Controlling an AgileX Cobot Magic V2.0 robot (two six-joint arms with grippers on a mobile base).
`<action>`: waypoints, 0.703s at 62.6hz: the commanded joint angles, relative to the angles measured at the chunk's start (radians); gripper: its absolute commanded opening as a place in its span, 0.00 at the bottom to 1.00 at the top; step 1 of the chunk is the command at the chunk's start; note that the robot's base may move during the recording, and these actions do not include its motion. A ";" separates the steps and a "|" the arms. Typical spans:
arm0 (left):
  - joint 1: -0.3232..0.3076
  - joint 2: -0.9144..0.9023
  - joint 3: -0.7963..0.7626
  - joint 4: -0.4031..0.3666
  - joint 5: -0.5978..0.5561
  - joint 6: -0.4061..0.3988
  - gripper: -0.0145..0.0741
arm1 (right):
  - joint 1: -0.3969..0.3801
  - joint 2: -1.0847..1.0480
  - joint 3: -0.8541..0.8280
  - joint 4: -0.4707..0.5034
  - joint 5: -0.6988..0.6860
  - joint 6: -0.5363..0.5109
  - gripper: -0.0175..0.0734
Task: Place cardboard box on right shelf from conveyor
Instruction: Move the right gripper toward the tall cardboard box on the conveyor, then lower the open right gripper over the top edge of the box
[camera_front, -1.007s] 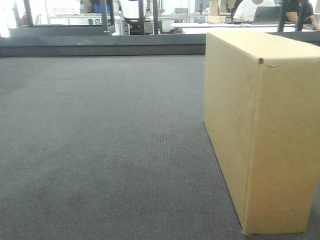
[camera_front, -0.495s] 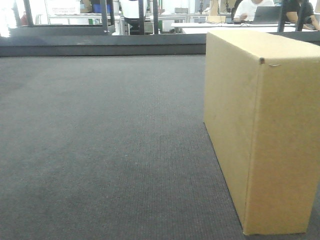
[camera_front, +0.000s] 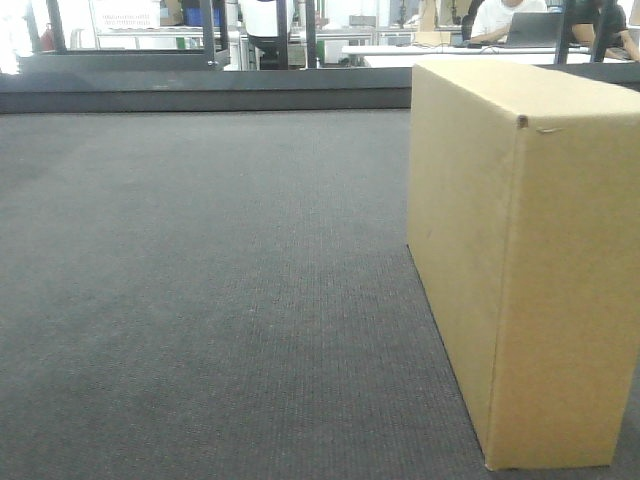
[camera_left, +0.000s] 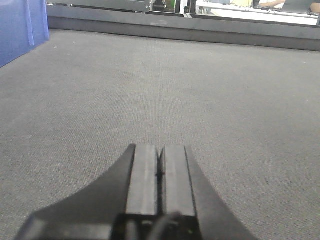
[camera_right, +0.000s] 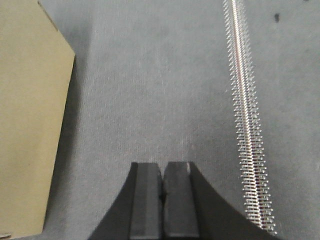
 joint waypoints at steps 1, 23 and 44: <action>-0.001 -0.010 -0.003 -0.005 -0.081 -0.005 0.03 | 0.030 0.068 -0.096 -0.046 0.010 0.050 0.41; -0.001 -0.010 -0.003 -0.005 -0.081 -0.005 0.03 | 0.227 0.276 -0.382 -0.092 0.213 0.277 0.84; -0.001 -0.010 -0.003 -0.005 -0.081 -0.005 0.03 | 0.352 0.523 -0.639 -0.104 0.324 0.298 0.84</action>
